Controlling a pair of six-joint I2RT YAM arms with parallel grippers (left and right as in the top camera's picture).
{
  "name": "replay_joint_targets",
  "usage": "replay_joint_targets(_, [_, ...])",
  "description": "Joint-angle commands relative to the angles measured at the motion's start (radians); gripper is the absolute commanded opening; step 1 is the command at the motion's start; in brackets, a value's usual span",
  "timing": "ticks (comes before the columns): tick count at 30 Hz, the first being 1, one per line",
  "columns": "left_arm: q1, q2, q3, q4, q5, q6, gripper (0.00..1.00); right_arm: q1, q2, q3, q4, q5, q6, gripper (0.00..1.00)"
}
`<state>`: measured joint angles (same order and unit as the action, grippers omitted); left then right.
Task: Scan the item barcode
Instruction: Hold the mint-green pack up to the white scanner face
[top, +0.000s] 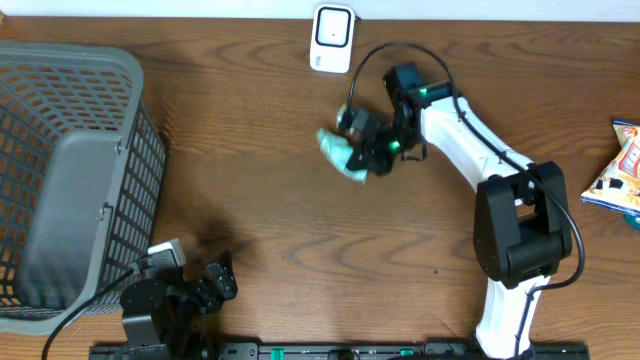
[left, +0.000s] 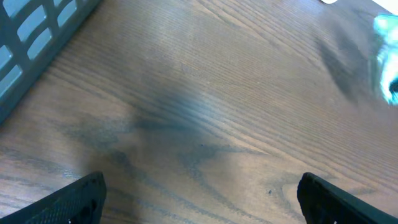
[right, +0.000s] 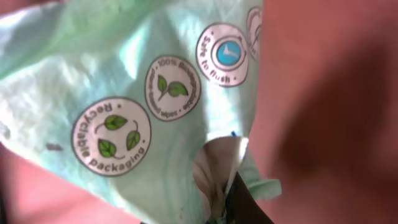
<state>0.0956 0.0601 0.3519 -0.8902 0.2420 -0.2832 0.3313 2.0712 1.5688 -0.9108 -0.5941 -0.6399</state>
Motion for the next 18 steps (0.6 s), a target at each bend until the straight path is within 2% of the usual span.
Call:
replay_joint_targets(1, [0.004, -0.002, 0.001, 0.0, 0.012, 0.013, 0.98, 0.007, -0.001, 0.067, 0.068, 0.472, 0.41, 0.01])
replay_joint_targets(4, [0.004, -0.002, 0.001, 0.0, 0.012, 0.013, 0.98, 0.008, 0.002, 0.102, 0.137, 0.62, 0.46, 0.01])
replay_joint_targets(9, [0.004, -0.002, 0.001, 0.0, 0.012, 0.013, 0.98, 0.005, 0.076, 0.25, 0.154, 0.702, 0.433, 0.01])
replay_joint_targets(18, [0.004, -0.002, 0.001, 0.0, 0.012, 0.013, 0.98, 0.013, 0.373, 0.72, 0.097, 0.866, 0.357, 0.01])
